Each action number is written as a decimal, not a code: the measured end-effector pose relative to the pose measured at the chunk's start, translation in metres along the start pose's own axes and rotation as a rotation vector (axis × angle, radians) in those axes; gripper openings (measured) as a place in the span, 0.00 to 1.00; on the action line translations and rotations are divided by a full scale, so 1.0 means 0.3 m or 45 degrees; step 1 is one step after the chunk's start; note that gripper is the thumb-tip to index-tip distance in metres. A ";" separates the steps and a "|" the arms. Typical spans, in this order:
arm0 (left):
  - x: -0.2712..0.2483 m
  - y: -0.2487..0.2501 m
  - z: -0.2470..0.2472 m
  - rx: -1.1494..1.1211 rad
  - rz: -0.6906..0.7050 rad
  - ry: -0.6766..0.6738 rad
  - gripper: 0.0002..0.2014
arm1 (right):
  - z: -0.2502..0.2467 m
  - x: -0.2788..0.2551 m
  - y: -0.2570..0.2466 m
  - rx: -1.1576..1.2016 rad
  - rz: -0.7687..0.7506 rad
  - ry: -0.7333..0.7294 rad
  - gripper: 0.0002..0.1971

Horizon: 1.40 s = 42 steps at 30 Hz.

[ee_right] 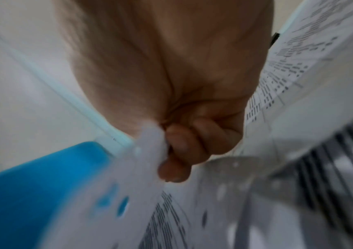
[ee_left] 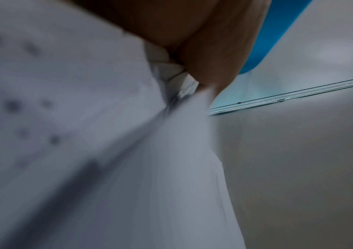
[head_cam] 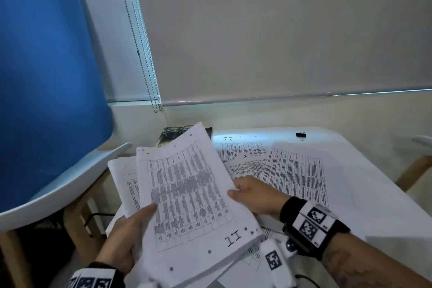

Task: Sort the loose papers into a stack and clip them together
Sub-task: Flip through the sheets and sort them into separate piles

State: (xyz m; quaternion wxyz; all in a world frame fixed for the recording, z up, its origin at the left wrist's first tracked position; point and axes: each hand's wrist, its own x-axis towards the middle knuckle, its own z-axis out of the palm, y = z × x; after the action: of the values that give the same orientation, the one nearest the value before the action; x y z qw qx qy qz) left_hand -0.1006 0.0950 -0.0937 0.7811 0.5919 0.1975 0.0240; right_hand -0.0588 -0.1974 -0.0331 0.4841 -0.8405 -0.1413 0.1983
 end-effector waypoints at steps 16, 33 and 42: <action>-0.022 0.002 0.008 0.054 0.034 -0.021 0.14 | 0.004 0.030 -0.045 -0.438 0.030 0.046 0.21; 0.051 -0.018 0.035 0.246 0.097 0.111 0.09 | -0.513 -0.113 0.348 -0.499 0.942 0.848 0.62; 0.051 -0.010 0.041 0.214 0.074 0.096 0.12 | -0.561 -0.141 0.335 -0.304 0.707 0.940 0.42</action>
State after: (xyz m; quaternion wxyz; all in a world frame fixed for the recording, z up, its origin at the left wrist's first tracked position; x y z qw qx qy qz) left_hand -0.0830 0.0870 -0.0980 0.7197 0.6594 0.2108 0.0524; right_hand -0.0123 -0.3923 -0.0361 0.3307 -0.9104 0.2483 -0.0092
